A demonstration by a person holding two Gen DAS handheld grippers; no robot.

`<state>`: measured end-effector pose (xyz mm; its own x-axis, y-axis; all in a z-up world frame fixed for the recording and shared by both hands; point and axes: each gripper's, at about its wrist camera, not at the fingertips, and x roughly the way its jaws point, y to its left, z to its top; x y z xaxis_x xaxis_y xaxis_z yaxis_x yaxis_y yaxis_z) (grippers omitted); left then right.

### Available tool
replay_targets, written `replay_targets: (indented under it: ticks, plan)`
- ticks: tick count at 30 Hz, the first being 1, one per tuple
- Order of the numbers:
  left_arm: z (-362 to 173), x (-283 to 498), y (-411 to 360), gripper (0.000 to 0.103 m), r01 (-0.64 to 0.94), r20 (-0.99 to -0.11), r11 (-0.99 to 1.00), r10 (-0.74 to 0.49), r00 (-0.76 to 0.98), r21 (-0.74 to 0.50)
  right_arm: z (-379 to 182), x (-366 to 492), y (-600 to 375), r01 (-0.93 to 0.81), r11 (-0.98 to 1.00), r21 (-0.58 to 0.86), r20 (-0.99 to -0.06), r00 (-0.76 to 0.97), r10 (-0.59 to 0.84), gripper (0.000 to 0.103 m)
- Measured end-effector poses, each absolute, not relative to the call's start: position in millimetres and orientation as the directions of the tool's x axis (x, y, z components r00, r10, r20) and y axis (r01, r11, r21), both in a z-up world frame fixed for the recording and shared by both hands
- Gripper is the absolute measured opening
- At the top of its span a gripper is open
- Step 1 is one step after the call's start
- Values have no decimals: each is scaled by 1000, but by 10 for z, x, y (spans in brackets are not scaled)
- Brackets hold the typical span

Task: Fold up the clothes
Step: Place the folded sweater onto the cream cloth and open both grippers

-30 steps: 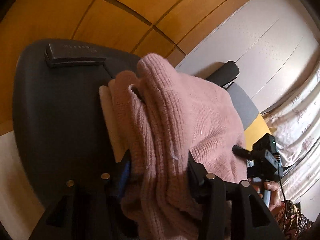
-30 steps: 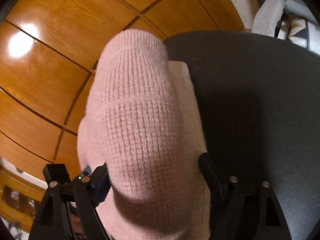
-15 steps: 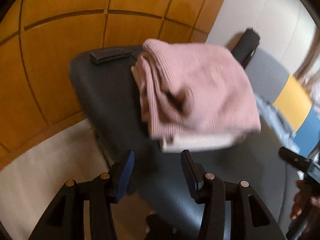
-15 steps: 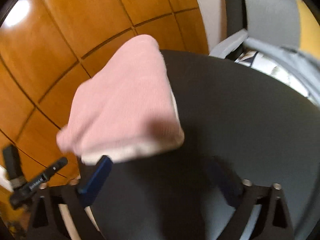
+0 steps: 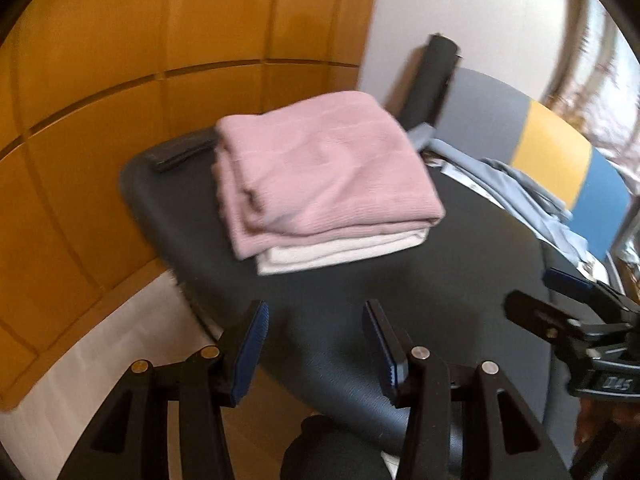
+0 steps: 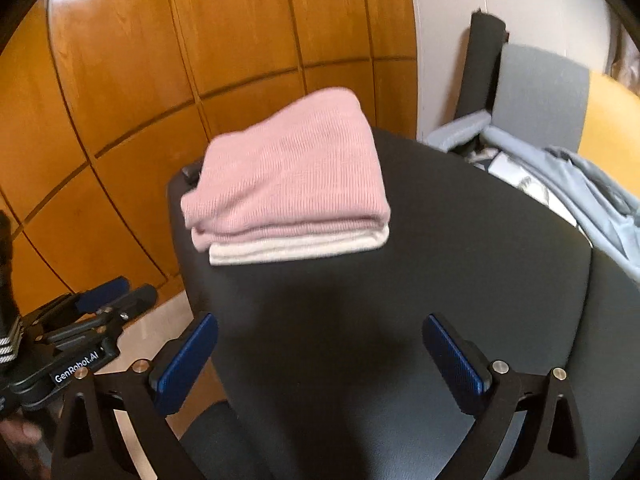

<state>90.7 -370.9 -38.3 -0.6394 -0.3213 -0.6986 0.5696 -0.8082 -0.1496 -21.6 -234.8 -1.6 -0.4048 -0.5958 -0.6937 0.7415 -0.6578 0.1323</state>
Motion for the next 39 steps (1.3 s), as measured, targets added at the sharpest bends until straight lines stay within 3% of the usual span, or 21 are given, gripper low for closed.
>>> replay_targets:
  ticks: [2, 3, 4, 6, 12, 15, 17, 18, 19, 22, 24, 25, 27, 30, 34, 39]
  plan:
    - [-255, 698, -3820, 49, 549, -671, -826, -336, -661, -128, -75, -465, -2433, 728, -648, 223, -702, -341, -625, 93]
    - [-199, 591, -3940, 49, 557, -659, -823, -358, -662, -113, -104, -590, -2476, 719, -642, 268, -703, -309, -640, 85]
    - [-144, 485, -4064, 50, 566, -647, -818, -380, -662, -99, -134, -714, -2518, 707, -634, 312, -703, -277, -655, 69]
    - [-60, 251, -4381, 49, 586, -636, -804, -403, -658, -98, -193, -963, -2603, 678, -617, 398, -698, -213, -684, 58]
    - [-288, -428, -5196, 49, 586, -714, -810, -424, -557, 24, -683, -1442, -3225, 535, -572, 621, -669, -18, -743, 59]
    - [-534, -543, -5437, 49, 586, -744, -806, -442, -501, 84, -822, -1564, -3429, 471, -579, 666, -655, -2, -755, 72]
    - [-632, -532, -5527, 51, 585, -740, -807, -445, -504, 87, -911, -1669, -3539, 432, -573, 697, -637, 4, -771, 70]
    - [-644, -511, -5573, 51, 589, -738, -806, -437, -514, 67, -934, -1684, -3579, 435, -582, 687, -646, -1, -763, 42]
    - [-654, -490, -5620, 52, 593, -737, -804, -429, -523, 47, -938, -1690, -3599, 448, -597, 666, -664, -9, -748, 21]
    - [-669, -500, -5679, 55, 571, -750, -821, -380, -541, 3, -742, -1565, -3554, 586, -629, 511, -723, -103, -684, 14]
    - [-693, -548, -5630, 56, 563, -741, -826, -396, -543, 29, -582, -1375, -3538, 693, -652, 307, -757, -237, -609, 12]
    - [-705, -572, -5604, 56, 559, -736, -828, -405, -543, 43, -603, -1341, -3570, 706, -654, 271, -771, -248, -587, 12]
    - [-706, -579, -5549, 56, 567, -723, -821, -432, -540, 68, -760, -1368, -3673, 702, -655, 280, -801, -206, -562, 12]
    - [-585, -363, -5519, 55, 580, -695, -815, -417, -585, 0, -743, -1404, -3583, 681, -602, 417, -740, -131, -660, 21]
    - [-440, 278, -5467, 55, 651, -592, -746, -462, -660, -143, -371, -1127, -3299, 754, -529, 390, -617, -212, -758, 23]
    - [-587, 805, -5423, 55, 737, -563, -630, -526, -638, -247, -383, -958, -3848, 843, -428, 325, -598, -167, -784, 19]
